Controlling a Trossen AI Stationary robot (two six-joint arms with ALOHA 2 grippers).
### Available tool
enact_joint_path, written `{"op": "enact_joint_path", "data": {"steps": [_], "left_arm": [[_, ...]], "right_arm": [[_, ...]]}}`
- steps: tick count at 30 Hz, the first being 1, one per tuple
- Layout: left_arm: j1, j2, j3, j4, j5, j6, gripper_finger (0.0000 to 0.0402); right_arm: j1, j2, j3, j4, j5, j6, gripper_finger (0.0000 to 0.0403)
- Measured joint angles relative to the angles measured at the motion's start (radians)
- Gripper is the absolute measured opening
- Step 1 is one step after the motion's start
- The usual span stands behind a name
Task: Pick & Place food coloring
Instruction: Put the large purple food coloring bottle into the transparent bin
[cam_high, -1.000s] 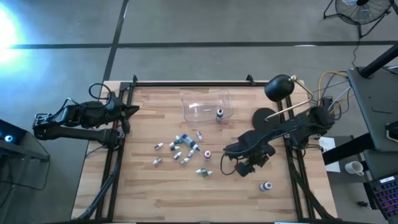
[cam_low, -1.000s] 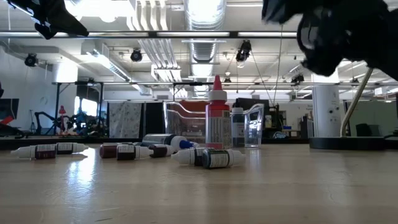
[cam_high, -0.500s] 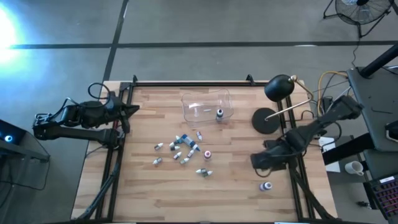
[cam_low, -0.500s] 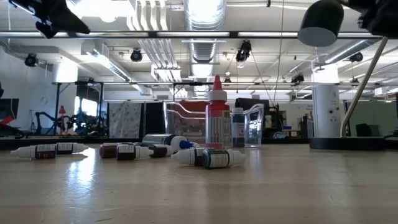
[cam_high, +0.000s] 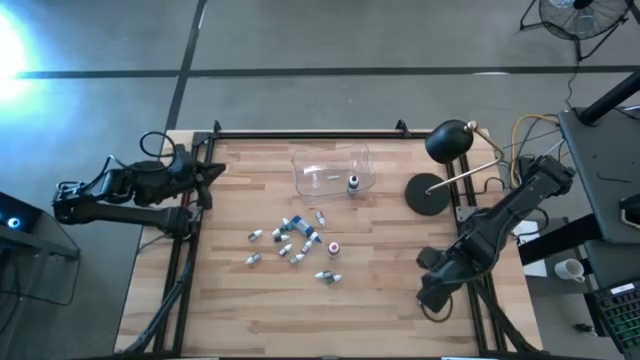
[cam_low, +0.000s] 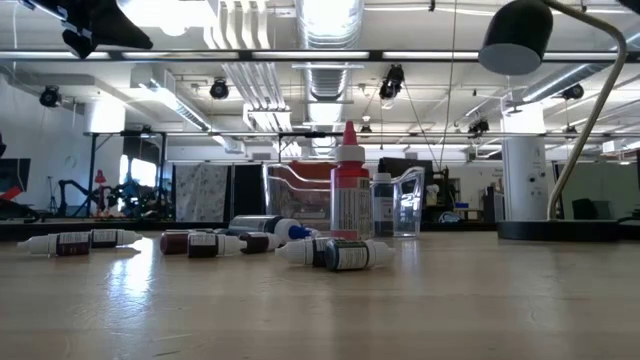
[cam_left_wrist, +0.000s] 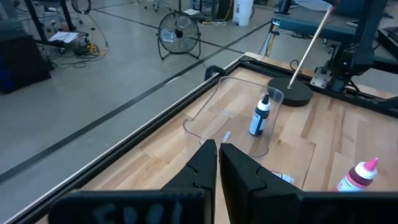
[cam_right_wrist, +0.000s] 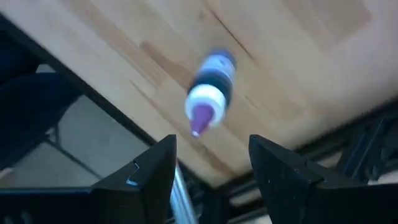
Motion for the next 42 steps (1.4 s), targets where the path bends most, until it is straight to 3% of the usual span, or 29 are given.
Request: {"op": "enact_joint_path", "data": {"steps": [4,11,20,27,42], "left_arm": [[0.0,0.012,0.0,-0.008,-0.028,-0.047,0.0],[0.0,0.039,0.0,-0.017,-0.057,-0.084,0.0],[0.0,0.095,0.0,-0.017,-0.067,-0.126,0.0],[0.0,0.141,0.0,-0.017,-0.067,-0.151,0.0],[0.0,0.169,0.0,-0.015,-0.065,-0.178,0.0]], "right_arm": [[0.039,0.029,0.084,-0.042,0.175,-0.126,0.0195],[0.088,0.087,0.153,-0.102,0.139,-0.356,0.0204],[0.161,0.177,0.156,-0.103,0.183,-0.626,0.0212],[0.205,0.168,0.124,-0.102,0.314,-0.634,0.0213],[0.212,0.174,0.017,0.028,0.301,-0.594,0.0213]]}}
